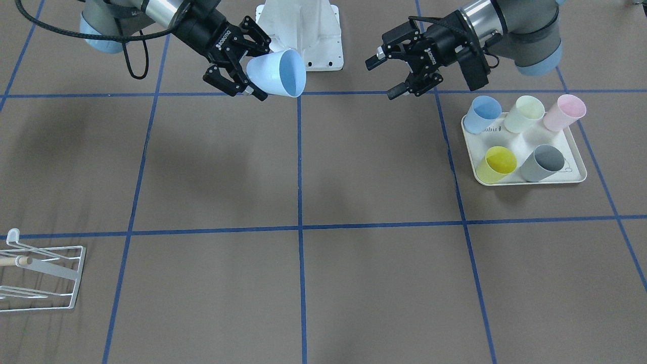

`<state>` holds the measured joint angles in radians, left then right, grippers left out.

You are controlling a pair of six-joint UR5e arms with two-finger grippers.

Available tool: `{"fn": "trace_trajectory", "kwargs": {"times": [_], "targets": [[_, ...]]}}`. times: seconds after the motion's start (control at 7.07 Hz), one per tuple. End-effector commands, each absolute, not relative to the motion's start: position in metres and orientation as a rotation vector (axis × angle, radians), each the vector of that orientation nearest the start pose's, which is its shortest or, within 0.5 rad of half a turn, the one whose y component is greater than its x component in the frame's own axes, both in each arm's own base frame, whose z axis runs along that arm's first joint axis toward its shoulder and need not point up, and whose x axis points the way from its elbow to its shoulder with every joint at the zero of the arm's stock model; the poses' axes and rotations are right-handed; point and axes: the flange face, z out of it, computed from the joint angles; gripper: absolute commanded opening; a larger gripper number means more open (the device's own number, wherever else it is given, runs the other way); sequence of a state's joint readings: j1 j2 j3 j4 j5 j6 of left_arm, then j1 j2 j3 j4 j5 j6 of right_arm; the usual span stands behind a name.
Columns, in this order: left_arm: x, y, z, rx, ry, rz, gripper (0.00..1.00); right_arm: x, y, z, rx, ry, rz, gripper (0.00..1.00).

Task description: Transfer IKEA cup to right arm and place on rack

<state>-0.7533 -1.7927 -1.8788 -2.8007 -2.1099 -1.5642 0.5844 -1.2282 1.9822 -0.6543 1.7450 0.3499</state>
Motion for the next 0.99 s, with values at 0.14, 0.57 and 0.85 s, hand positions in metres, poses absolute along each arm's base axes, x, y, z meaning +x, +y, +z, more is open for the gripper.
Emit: {"fn": "trace_trajectory", "kwargs": {"times": [0.14, 0.57, 0.85], "targets": [[0.259, -0.411, 0.343, 0.476, 1.498, 0.019, 1.00, -0.280, -0.457, 0.215, 1.083, -0.958, -0.732, 0.00], [0.207, -0.412, 0.388, 0.561, 1.388, 0.123, 1.00, -0.205, -0.522, 0.254, 0.944, -0.597, -0.877, 0.00], [0.200, -0.410, 0.391, 0.561, 1.385, 0.130, 1.00, -0.149, -0.554, 0.281, 0.954, -0.263, -1.168, 0.00]]}}
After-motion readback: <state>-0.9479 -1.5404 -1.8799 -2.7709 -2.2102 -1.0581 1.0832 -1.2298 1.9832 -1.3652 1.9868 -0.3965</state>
